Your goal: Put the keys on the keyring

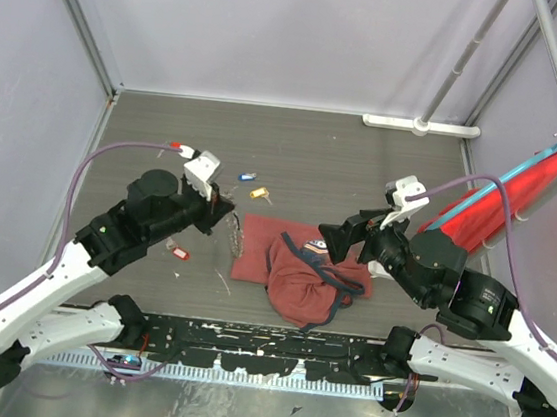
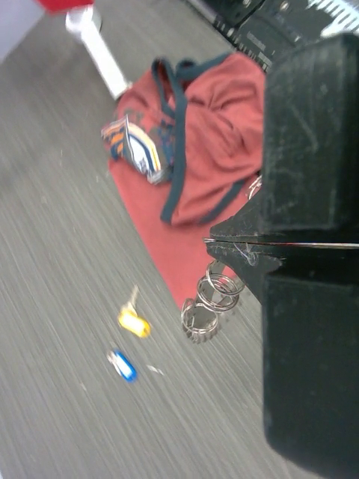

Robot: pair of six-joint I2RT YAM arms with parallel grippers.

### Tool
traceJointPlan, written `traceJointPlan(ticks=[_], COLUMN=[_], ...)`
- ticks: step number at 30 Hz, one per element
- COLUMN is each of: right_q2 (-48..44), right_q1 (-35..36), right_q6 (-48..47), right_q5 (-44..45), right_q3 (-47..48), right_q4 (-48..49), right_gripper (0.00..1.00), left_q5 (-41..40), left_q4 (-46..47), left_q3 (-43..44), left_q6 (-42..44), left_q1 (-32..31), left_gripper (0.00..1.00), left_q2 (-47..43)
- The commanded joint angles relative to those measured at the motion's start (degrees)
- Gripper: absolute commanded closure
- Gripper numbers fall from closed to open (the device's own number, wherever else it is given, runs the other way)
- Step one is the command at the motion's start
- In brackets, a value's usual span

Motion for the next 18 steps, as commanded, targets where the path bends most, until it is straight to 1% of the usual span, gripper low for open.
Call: traceJointPlan(ticks=[1,5,10,14,18], right_q2=[0.4,-0.4,-2.1,-2.2,-2.4], right_q1=[0.0,0.0,0.0,0.0,0.0], right_q6=[2.4,2.6,2.9,3.5,2.9], right_q5=[2.6,2.5,2.4,2.1,1.4], right_q3=[-0.1,-0.1,-0.6,-0.8,-0.9], right_q4=[1.2,1.2,0.8,-0.3,-0.6], right_gripper=[0.00,0.00,0.00,0.00,0.00], left_q5=[-2.1,-3.6,-7.3,-6.6,-3.7], left_q4=[-3.4,-5.8,-10.6,-12.0,-10.6], left_q3=[-1.5,-2.1,-0.1,1.9,3.2], left_q6=[-2.5,-3.4,-4.0,-3.8,-3.4], left_q1=[6.3,9.7,11.4,11.7,11.6], left_gripper=[1.00,1.00,1.00,1.00,0.99], left_q2=[0.1,3.5,10.4,15.9,21.2])
